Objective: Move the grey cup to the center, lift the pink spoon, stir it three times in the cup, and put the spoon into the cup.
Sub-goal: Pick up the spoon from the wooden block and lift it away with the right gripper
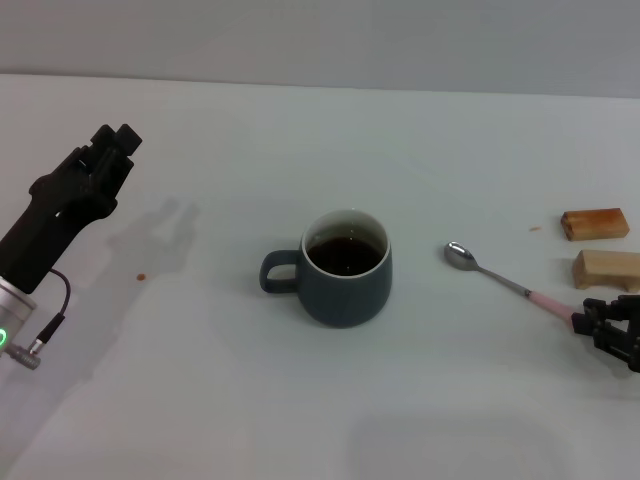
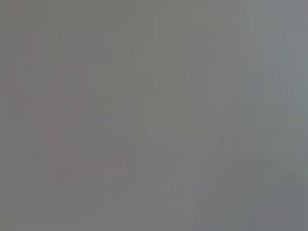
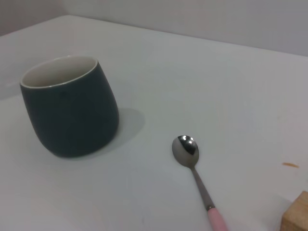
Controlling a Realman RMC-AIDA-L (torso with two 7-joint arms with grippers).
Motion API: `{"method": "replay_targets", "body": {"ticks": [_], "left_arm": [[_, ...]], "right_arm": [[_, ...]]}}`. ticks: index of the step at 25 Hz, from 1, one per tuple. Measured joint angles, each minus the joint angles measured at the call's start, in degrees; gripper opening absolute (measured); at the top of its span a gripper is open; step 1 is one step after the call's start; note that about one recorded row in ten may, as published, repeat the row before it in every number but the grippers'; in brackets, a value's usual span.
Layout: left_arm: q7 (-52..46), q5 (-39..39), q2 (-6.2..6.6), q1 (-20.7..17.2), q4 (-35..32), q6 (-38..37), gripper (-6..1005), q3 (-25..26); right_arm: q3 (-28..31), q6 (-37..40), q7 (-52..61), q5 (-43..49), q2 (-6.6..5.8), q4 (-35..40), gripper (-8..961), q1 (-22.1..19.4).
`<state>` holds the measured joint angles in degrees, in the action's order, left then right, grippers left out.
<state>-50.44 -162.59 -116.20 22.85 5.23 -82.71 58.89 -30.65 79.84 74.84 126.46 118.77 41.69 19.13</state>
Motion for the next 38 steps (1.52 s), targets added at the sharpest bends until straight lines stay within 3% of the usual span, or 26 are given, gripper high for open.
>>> {"method": "replay_targets", "body": {"ticks": [31,38], "left_arm": [[0.17,-0.09,-0.17,0.10,0.02,0.00,317,-0.09],[0.17,-0.09,-0.16,0.04,-0.10,0.00,317,0.03]], "right_arm": [[-0.81,-3.12,-0.52,0.01,0.05,-1.62,249,0.62],[-0.82,-3.11,-0.53,0.00,0.06,-1.62,150,0.83]]}}
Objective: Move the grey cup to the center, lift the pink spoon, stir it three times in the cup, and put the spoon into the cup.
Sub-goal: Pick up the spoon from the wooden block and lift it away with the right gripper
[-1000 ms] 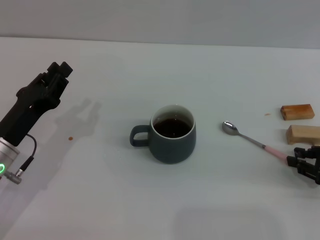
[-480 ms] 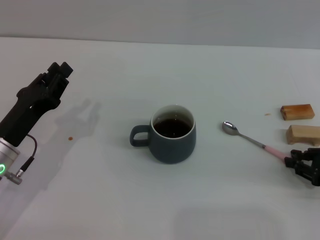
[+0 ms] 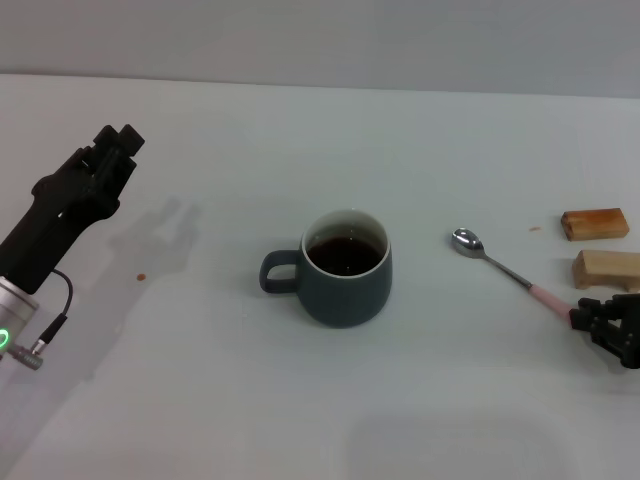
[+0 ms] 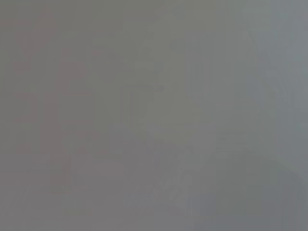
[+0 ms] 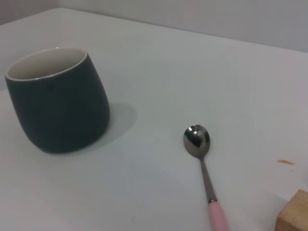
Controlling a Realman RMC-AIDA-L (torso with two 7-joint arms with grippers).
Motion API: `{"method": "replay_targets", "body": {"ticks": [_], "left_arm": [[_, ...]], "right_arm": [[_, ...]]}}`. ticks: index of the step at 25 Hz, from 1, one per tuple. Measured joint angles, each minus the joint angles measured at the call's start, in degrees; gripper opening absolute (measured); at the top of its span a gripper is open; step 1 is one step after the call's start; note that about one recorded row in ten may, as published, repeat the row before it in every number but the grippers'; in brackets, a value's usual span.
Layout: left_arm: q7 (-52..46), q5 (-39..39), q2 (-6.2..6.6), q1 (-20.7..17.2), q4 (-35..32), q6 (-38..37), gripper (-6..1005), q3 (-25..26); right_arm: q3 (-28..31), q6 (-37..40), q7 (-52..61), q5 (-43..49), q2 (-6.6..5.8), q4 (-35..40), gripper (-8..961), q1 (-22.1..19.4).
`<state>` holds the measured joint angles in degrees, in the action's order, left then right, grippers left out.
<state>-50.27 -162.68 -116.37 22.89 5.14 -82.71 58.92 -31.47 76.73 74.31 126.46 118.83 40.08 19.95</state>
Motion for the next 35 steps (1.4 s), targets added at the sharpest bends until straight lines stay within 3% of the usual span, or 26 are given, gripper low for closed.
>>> {"method": "replay_targets", "body": {"ticks": [4,35], "left_arm": [[0.00,0.00,0.06,-0.04,0.06,0.00,317,0.07],[-0.55,0.00,0.00,-0.45,0.18,0.00,316,-0.12]], "right_arm": [[-0.55,0.03,0.20,-0.01,0.00,0.00,107,0.01],[-0.16,-0.02,0.05,0.04,0.10,-0.63,90,0.10]]}}
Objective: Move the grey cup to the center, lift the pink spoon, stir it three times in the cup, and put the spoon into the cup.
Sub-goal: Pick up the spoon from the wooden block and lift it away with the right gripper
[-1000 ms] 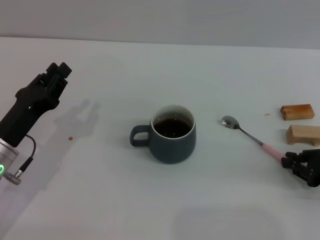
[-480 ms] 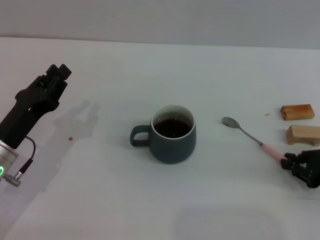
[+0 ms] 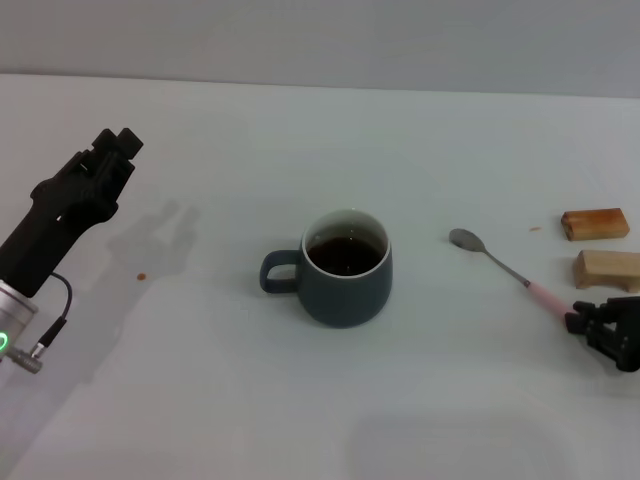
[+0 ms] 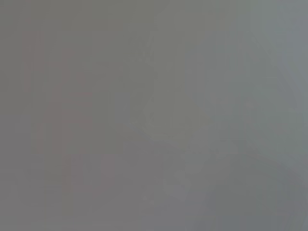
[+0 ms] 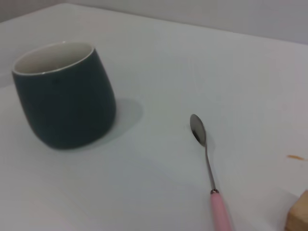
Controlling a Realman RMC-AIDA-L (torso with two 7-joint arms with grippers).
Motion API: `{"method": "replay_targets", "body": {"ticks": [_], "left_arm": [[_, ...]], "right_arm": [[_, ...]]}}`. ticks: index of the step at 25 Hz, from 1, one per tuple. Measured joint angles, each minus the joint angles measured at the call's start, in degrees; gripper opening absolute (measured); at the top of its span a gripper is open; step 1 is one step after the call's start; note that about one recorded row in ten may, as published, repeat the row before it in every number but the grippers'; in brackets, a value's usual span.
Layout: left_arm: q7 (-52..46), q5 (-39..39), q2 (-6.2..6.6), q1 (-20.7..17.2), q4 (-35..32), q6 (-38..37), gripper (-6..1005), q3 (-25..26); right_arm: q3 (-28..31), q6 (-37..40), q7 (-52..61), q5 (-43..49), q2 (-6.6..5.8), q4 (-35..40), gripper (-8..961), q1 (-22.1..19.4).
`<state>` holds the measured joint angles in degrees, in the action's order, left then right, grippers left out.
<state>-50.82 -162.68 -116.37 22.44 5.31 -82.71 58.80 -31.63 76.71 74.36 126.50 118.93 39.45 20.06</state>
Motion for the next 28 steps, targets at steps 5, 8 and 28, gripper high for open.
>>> {"method": "replay_targets", "body": {"ticks": [5,8,28], "left_arm": [[-0.23,0.00,0.00,0.11,0.05,-0.01,316,0.02],[-0.28,0.00,-0.01,0.13,0.07,-0.02,316,0.20],[-2.11,0.02,0.10,0.05,0.13,-0.09,316,0.44]], "right_arm": [[0.12,1.15,0.20,-1.14,-0.05,0.85,89,-0.14],[0.15,1.73,0.31,-1.56,-0.08,1.11,89,-0.13],[0.02,8.02,4.94,-10.96,0.05,9.79,88,-1.28]]}}
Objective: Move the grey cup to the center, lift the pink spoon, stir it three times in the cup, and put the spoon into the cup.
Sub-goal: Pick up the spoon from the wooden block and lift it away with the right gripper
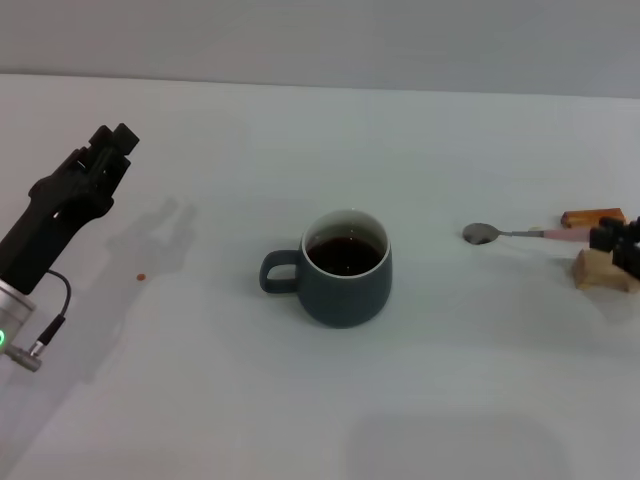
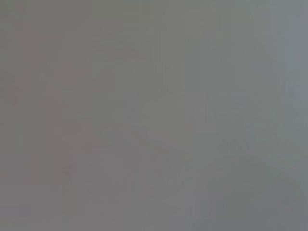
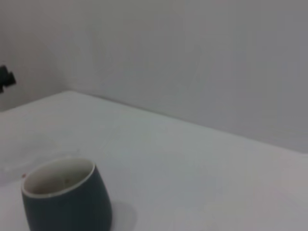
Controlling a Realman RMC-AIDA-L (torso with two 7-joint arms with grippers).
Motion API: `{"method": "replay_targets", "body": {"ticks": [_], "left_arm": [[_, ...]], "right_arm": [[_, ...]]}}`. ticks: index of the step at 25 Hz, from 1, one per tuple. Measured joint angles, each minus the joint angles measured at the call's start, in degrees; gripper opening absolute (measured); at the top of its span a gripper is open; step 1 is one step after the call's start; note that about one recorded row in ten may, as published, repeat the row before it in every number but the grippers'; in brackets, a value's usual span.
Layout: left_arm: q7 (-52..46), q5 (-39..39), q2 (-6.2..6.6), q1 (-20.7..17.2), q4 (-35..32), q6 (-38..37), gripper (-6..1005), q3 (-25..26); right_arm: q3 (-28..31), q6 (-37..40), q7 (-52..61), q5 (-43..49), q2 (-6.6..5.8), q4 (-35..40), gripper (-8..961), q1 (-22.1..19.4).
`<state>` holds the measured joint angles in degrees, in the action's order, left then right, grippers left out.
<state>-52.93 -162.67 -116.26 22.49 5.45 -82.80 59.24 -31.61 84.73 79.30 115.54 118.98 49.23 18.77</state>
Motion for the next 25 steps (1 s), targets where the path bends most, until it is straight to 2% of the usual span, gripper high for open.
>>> {"method": "replay_targets", "body": {"ticks": [8,25], "left_arm": [[-0.32,0.01,-0.67,-0.06,-0.40,0.37,316,-0.01],[0.23,0.36,-0.81,0.39,-0.11,0.50,315,0.02]], "right_arm": [[-0.35,-0.35,2.65,-1.16,-0.03,1.85,87,2.59],[-1.00,-3.61,2.41,-1.31,-0.21,1.57,87,9.79]]}}
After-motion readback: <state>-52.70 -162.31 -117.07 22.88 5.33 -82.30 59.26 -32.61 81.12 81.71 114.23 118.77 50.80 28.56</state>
